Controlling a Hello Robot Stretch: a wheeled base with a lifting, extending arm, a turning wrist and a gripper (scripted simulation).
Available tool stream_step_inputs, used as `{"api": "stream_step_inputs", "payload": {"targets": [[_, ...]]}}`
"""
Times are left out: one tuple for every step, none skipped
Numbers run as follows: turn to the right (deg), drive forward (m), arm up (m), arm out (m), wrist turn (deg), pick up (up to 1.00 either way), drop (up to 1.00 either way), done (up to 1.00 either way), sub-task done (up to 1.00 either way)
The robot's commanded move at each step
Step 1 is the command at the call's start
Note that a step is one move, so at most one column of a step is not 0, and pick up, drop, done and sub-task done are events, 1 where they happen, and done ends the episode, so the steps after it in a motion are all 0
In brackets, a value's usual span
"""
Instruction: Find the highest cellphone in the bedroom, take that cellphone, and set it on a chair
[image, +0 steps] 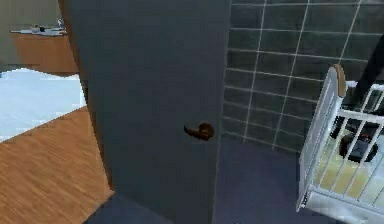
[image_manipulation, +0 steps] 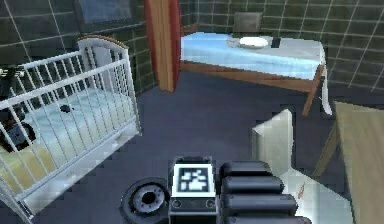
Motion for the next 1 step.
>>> {"api": "stream_step_inputs", "payload": {"targets": [[45.0, 0.00, 0.00, 0.00, 0.0, 0.00, 0.00, 0.00, 0.00]]}}
